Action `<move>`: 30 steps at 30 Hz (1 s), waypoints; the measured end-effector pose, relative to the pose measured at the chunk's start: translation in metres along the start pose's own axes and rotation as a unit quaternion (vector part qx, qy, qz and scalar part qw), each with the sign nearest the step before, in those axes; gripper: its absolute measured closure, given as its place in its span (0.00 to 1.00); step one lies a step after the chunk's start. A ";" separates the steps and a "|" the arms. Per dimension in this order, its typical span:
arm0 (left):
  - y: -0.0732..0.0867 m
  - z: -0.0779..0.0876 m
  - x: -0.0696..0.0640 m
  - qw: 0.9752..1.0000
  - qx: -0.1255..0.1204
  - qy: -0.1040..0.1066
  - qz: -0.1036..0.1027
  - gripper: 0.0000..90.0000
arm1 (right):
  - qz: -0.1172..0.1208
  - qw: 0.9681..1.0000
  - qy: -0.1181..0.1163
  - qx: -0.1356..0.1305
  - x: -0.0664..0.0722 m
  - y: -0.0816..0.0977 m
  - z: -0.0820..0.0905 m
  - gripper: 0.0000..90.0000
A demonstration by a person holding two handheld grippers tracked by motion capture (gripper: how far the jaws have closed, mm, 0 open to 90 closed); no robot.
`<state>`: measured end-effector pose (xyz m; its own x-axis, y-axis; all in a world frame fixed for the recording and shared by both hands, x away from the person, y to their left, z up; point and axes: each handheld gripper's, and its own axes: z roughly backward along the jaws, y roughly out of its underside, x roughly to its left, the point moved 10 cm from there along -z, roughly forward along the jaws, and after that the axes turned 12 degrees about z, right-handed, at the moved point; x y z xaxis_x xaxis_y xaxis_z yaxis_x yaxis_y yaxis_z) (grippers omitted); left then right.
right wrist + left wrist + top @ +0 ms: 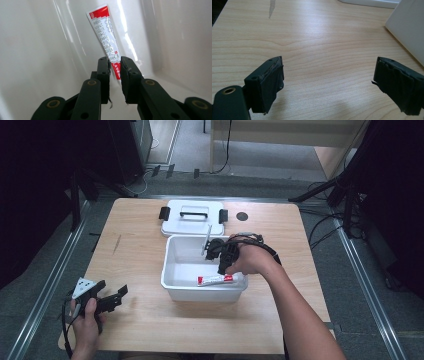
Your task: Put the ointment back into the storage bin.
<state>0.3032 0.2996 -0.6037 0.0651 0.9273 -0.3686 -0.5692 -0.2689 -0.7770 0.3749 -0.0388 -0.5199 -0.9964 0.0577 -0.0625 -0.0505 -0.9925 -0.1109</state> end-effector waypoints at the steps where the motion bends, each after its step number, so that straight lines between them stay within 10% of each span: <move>1: 0.000 0.000 0.000 1.000 -0.002 0.000 0.001 0.11 | -0.002 1.000 0.000 -0.005 0.000 0.001 0.005 0.86; 9: -0.001 0.000 0.000 1.000 -0.002 0.001 0.001 0.11 | -0.029 0.999 0.004 -0.042 0.000 0.008 0.031 0.72; 23: -0.001 0.000 0.000 1.000 -0.004 0.000 -0.001 0.11 | -0.116 0.989 0.038 -0.085 -0.003 0.040 0.063 0.01; 30: 0.000 0.000 0.000 1.000 -0.002 0.001 -0.001 0.11 | -0.190 0.969 0.092 -0.130 -0.015 0.068 0.067 0.00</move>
<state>0.3032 0.2998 -0.6033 0.0680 0.9277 -0.3670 -0.5657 -0.2672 -0.7801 0.3819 -0.1141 -0.4597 -0.8790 0.4553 -0.1415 -0.3685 -0.8371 -0.4043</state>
